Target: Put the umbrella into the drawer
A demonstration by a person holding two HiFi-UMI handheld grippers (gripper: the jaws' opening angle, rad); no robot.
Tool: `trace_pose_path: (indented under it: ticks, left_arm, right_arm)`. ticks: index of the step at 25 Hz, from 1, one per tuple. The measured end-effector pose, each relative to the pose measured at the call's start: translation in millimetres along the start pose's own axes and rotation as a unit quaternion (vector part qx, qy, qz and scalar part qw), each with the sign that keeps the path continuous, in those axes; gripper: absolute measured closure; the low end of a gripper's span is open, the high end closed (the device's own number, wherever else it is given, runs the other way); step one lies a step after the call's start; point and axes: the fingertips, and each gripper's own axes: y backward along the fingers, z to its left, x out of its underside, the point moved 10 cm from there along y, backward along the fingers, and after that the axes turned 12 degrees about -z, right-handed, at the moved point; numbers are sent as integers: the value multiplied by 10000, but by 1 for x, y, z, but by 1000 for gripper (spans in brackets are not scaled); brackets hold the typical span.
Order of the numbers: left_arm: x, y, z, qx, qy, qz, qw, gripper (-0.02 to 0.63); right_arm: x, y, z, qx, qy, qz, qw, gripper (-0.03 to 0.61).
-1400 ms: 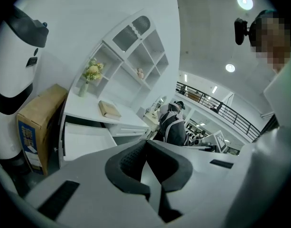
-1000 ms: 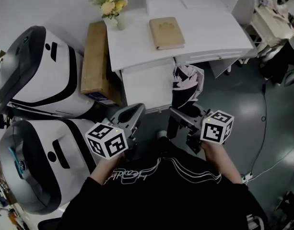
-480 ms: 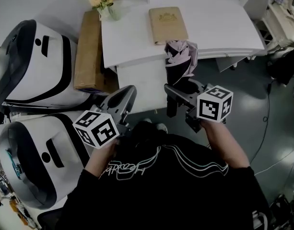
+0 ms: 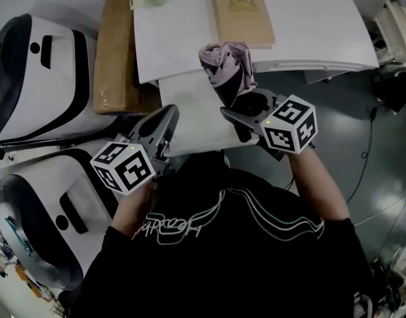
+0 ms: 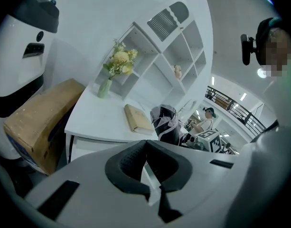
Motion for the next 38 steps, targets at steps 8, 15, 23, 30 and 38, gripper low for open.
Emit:
trace_pose_path:
  ticks: [8, 15, 23, 30, 38]
  left_arm:
    - [14, -24, 66, -567, 357, 374, 9971, 594]
    - [25, -23, 101, -874, 725, 339, 9930, 594]
    - [38, -14, 128, -1160, 998, 361, 9876, 594]
    - [48, -19, 141, -1233, 1126, 343, 9854, 594]
    - [54, -24, 150, -1271, 1160, 358, 9844, 594]
  right_arm:
    - [17, -60, -34, -312, 716, 1042, 9915, 362]
    - [55, -113, -52, -441, 1636, 2166, 9615, 360]
    - [116, -166, -80, -360, 2301, 3296, 9149, 361]
    - [158, -194, -105, -109, 2523, 3863, 8871, 362]
    - [176, -204, -113, -61, 2731, 3795, 8839, 357]
